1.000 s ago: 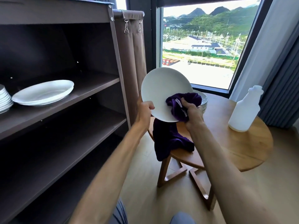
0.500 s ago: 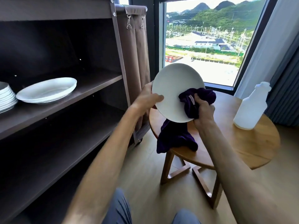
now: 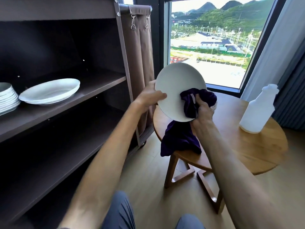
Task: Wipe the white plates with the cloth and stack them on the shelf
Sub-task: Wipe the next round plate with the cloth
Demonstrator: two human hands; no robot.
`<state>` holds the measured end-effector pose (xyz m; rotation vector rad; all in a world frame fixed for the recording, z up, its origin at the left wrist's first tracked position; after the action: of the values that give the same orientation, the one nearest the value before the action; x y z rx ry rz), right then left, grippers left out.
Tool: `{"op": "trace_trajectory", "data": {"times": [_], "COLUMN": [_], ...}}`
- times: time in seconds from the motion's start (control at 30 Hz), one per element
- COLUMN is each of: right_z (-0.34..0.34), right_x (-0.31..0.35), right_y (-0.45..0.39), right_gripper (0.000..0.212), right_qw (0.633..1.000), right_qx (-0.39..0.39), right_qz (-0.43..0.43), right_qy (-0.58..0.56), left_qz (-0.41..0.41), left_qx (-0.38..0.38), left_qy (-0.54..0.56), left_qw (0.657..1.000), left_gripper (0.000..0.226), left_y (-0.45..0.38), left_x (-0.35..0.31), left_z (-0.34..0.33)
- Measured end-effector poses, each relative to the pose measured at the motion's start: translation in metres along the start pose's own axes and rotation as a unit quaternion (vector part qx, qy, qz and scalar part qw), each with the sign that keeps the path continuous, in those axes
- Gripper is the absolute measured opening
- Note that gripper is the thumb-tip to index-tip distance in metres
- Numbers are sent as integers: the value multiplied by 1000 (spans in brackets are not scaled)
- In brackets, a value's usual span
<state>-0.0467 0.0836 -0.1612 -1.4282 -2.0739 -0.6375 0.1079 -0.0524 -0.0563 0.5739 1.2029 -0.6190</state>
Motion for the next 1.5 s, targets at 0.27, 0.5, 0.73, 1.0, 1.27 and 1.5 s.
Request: {"op": "trace_trajectory", "data": {"times": [0.27,0.5,0.73,1.0,1.27,1.5], "right_z": [-10,4,-8,6,0,-5], "right_x": [-15,2,-39,-35,-25,-29], "right_y": [11,1,2,-6,10,4], "right_gripper": [55,28,75,65,61,56], "right_qw": [999,1000,996,996,998,997], "right_qx": [1,7,-12,-44,19,-5], "right_qz": [-22,0,-62,-46,-40,-43], "right_qy": [-40,19,-65,-60,-35,-57], "left_qz": [-33,-2,-17,-1,-28,-20], "left_qx": [-107,3,-159,-109,-134,-165], "left_qy": [103,-20,170,55,96,103], "left_qw": [988,1000,972,993,986,981], "left_gripper": [55,57,61,66,43,52], "left_y": [20,7,36,12,22,32], "left_x": [41,2,36,12,37,14], "left_z": [-30,-4,-33,-4,-15,4]}}
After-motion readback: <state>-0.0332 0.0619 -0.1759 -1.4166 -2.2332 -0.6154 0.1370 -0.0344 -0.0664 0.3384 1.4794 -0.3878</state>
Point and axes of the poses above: each hand's wrist, its own y-axis away from the middle knuckle, its own z-axis out of the back of the hand, x = y × z, the point moved 9 cm from there along -y, towards the middle knuckle, and after that the axes turned 13 degrees about z, right-handed, at the moved point
